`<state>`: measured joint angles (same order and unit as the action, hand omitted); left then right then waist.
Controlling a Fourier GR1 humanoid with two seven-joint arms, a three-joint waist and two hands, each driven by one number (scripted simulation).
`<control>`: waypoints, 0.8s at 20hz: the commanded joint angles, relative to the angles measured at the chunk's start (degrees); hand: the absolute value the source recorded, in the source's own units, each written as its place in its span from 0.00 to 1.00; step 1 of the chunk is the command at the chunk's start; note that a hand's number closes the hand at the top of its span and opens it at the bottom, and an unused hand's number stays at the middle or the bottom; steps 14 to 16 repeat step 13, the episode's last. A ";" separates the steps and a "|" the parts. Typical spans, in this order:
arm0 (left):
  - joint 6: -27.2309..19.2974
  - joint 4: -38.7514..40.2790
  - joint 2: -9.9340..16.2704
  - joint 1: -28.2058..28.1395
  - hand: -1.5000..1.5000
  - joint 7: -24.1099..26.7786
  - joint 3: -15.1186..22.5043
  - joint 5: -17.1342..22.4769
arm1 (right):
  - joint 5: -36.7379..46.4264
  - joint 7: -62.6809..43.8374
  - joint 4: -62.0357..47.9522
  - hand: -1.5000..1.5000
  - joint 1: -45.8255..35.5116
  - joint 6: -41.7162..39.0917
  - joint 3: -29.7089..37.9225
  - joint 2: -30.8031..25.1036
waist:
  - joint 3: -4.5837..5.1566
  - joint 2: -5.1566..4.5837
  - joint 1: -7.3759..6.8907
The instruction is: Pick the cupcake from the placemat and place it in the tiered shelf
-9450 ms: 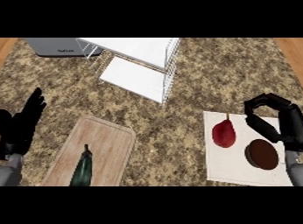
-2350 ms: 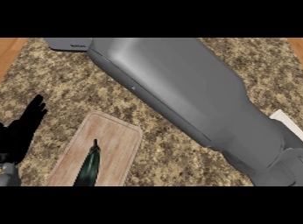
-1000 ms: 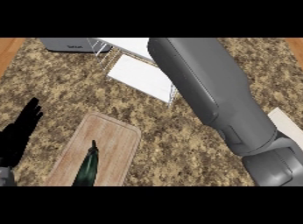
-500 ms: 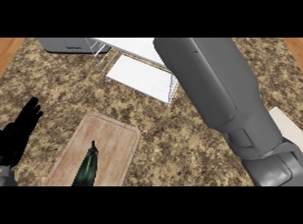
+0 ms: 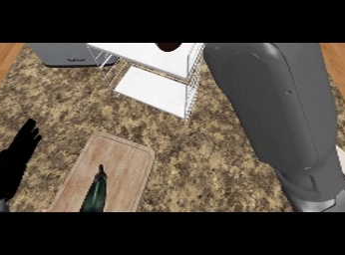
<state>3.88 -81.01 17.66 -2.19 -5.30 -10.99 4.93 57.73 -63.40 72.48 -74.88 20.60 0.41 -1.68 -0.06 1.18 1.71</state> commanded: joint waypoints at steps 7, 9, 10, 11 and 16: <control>-0.41 -0.65 0.91 -3.43 0.50 -0.51 -2.37 0.66 | 1.31 -15.50 27.46 0.00 7.27 -20.15 2.49 -2.74 | -0.10 1.71 3.88; -1.07 -0.46 0.93 -2.88 0.50 -0.73 -3.13 0.94 | -0.60 -14.72 31.00 0.00 9.59 -23.85 3.47 -4.05 | -0.15 2.00 5.24; -0.18 0.28 0.04 -3.40 0.50 -0.76 -2.16 1.20 | -0.72 -15.77 34.09 0.00 8.83 -25.00 4.08 -4.41 | -0.07 1.95 5.27; -0.86 0.20 0.49 -4.12 0.50 -0.75 -2.98 0.97 | -2.09 -15.26 36.15 0.00 9.61 -26.73 5.04 -5.32 | -0.12 2.22 5.57; -0.89 -1.82 0.98 -4.37 0.50 -1.26 -3.45 1.39 | -2.47 -14.84 41.20 0.00 13.35 -29.07 5.11 -6.05 | -0.21 2.43 5.66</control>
